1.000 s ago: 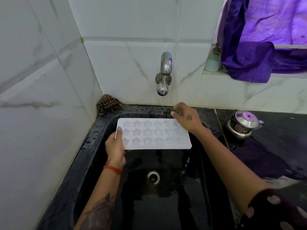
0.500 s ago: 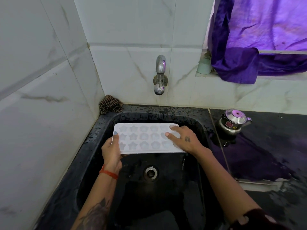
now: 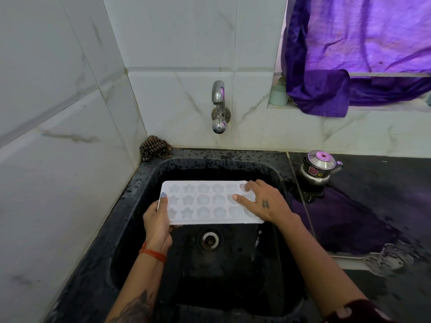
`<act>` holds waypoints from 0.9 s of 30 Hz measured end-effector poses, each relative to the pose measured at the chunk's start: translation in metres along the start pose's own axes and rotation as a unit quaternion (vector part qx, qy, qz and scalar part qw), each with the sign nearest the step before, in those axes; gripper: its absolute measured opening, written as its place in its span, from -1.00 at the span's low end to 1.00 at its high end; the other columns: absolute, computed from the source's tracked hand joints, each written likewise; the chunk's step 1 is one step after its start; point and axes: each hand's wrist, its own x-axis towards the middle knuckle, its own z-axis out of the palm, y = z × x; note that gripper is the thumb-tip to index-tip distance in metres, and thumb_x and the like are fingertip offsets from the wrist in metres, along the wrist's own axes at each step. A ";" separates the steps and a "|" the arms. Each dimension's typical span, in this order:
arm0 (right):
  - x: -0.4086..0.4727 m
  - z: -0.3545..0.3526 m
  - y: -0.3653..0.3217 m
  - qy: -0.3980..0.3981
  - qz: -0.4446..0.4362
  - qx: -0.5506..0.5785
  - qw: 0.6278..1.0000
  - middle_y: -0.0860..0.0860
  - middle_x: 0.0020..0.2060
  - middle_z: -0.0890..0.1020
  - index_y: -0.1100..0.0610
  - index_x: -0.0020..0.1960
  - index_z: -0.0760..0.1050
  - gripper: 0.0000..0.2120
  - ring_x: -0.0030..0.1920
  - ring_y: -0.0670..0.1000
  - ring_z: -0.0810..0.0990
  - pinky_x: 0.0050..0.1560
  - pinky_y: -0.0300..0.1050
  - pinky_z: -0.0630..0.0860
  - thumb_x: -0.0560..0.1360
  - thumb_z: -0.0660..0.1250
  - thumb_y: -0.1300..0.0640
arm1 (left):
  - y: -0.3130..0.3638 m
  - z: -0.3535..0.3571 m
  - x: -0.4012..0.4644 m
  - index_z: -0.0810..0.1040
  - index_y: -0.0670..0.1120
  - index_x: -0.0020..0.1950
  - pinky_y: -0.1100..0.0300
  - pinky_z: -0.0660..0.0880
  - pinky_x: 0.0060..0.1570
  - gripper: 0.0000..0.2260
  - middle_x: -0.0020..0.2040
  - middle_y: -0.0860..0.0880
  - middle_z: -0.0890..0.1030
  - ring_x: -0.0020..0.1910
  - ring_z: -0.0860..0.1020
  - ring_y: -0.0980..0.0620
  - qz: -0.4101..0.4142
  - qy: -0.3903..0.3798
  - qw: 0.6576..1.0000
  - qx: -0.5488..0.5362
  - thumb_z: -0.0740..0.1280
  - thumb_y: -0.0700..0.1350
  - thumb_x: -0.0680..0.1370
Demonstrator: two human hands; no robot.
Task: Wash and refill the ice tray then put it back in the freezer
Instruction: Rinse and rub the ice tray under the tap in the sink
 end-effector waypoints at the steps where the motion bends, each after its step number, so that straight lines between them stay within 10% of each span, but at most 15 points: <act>1: -0.001 -0.001 0.001 0.002 0.001 -0.002 1.000 -0.01 0.12 0.52 0.04 0.24 0.47 -0.48 0.03 0.04 0.55 0.02 -0.09 0.46 0.48 0.19 -0.31 | 0.001 0.001 -0.002 0.49 -0.08 -0.19 0.20 0.50 -0.38 -0.79 -0.21 -0.02 0.56 -0.28 0.53 0.06 0.001 -0.002 1.000 -0.001 0.26 -0.02 0.60; 27: -0.004 -0.025 0.017 0.012 -0.002 -0.001 1.000 -0.04 0.15 0.49 -0.06 0.31 0.41 -0.51 0.06 0.02 0.54 0.04 -0.11 0.43 0.51 0.13 -0.31 | 0.005 0.025 -0.012 0.52 -0.08 -0.18 0.15 0.53 -0.24 -0.79 -0.17 -0.03 0.58 -0.24 0.54 0.05 0.014 0.003 1.000 -0.022 0.27 -0.01 0.59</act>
